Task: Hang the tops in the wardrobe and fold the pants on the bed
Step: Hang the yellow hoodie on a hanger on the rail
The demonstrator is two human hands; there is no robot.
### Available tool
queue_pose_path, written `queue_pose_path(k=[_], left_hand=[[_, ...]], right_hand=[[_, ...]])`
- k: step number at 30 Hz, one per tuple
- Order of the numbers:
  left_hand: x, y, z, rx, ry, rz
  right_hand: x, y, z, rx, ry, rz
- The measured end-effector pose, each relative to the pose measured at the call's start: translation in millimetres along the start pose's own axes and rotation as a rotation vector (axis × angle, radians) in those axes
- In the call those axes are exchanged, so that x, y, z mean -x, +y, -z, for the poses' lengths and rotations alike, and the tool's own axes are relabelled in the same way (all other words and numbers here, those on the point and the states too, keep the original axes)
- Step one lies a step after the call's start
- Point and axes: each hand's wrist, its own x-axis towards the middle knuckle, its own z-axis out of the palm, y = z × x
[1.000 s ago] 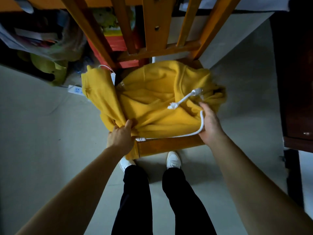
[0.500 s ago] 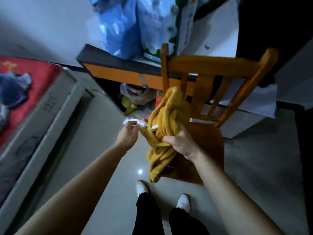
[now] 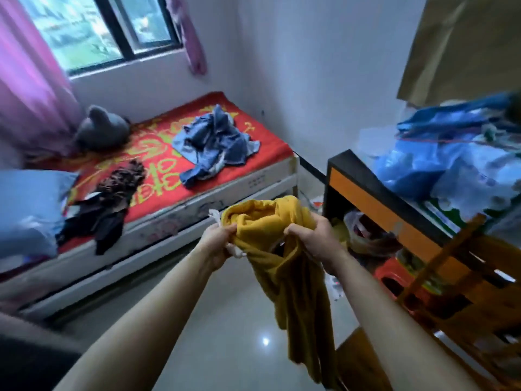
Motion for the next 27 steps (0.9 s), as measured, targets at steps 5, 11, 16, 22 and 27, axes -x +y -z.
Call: queue_pose_path(k=[5,11,16,22,27], left_hand=[[27.5,48.1,95.0,0.251,0.174,-0.259],[59.9,77.1,201.3,-0.314,0.500,-0.587],[72.1,86.6,317.7,-0.544,0.895,-0.607],[78.4,76.4,408.3,-0.116,0.949,-0.430],[74.3,61.6,461.5,0.390,0.819,-0.276]], right_hand=[[-38.4,-37.4,-71.2,0.263,-0.036,-0.017],[-67.4,-77.4,-180.4,0.461,-0.117,0.053],[-88.8,-100.8,-264.4,0.507,0.149,0.293],[-91.3,-103.4,-386.7,0.547,-0.052,0.343],[-100.4,-101.4,-465.4,0.684,-0.220,0.495]])
